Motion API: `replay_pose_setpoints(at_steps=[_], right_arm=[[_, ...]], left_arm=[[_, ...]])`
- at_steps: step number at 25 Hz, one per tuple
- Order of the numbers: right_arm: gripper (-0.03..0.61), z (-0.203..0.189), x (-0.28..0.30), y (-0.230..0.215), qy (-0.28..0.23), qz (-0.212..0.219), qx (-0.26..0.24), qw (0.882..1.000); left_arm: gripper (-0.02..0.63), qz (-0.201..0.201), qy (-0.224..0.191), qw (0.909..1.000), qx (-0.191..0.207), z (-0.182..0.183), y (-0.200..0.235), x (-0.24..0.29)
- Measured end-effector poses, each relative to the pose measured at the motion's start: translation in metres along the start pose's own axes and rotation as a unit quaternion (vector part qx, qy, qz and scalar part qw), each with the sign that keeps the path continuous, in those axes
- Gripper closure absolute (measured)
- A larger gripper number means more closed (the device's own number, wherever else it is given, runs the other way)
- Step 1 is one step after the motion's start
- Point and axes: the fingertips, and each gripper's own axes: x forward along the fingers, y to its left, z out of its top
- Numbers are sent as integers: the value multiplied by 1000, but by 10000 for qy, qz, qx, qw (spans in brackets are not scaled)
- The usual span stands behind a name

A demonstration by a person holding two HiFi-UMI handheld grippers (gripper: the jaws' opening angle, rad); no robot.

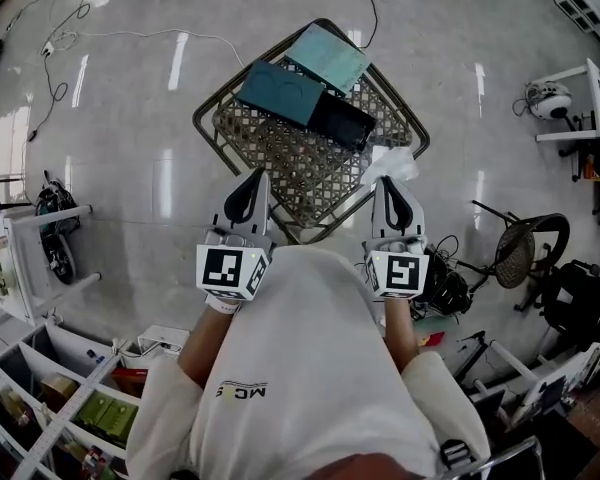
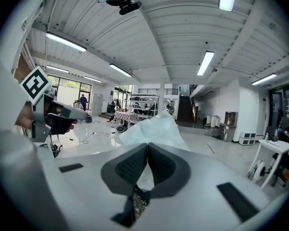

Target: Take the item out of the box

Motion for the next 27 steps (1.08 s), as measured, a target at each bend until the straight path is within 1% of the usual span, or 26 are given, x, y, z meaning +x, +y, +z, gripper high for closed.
replay_pose_setpoints(at_steps=[5, 11, 16, 27], right_arm=[[561, 1, -1, -4, -6, -75, 6, 10000], [561, 2, -2, 3, -21, -90, 104, 9999], [560, 5, -3, 9, -51, -53, 58, 10000], [561, 3, -8, 4, -42, -88, 122, 9999]], left_arm=[[588, 1, -60, 10000, 40, 6, 2, 0], [589, -44, -12, 10000, 21, 2, 2, -3], [589, -106, -2, 9999, 15, 0, 0, -4], [589, -159, 10, 9999, 64, 0, -8, -2]])
